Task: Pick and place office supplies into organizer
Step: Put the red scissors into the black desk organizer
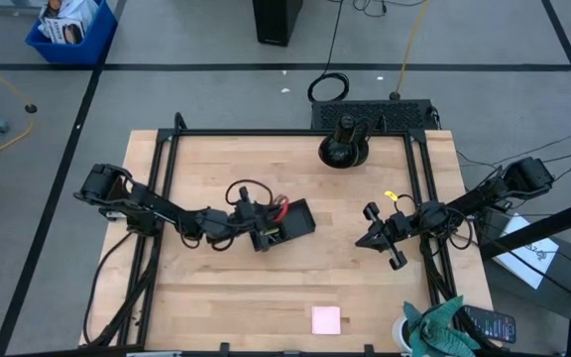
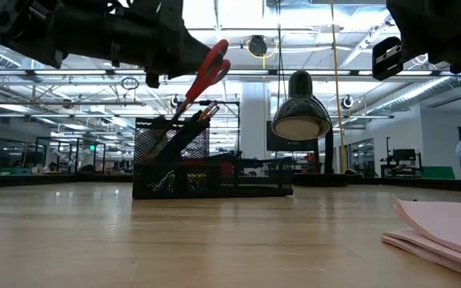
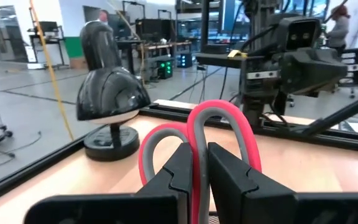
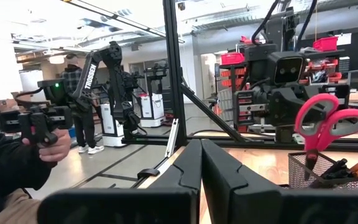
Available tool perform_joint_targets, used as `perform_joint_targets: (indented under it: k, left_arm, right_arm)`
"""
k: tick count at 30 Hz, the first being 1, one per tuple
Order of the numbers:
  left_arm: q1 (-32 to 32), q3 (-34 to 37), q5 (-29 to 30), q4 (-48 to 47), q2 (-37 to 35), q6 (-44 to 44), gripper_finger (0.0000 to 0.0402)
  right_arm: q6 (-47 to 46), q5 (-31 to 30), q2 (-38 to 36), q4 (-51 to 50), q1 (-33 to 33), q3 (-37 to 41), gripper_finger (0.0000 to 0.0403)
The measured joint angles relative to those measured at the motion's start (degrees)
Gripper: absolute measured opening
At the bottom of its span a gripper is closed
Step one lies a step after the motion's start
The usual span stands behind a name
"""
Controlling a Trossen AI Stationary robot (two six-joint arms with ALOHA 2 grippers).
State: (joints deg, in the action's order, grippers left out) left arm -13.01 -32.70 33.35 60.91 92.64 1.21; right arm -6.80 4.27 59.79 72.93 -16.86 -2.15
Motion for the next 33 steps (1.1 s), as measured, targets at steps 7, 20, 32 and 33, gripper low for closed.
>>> perform_joint_targets:
  k: [7,20,32,33]
  left_arm:
    - [0.2,0.0,3.1,-5.2,0.0,3.2,0.0037]
    - [0.3,0.1,5.8,-10.4,-0.1,5.5,0.0037]
    - [-0.6,0.1,11.3,-4.4,0.0,8.0,0.0019]
    - [-0.8,0.2,12.2,-4.7,0.0,8.2,0.0015]
  right_arm:
    - [0.0,0.0,0.0,0.0,0.0,0.0,0.0004]
    - [0.0,0.0,0.0,0.0,0.0,0.0,0.0004]
    - [0.0,0.0,0.0,0.1,0.0,0.0,0.0004]
    - [0.0,0.0,0.0,0.1,0.0,0.0,0.0004]
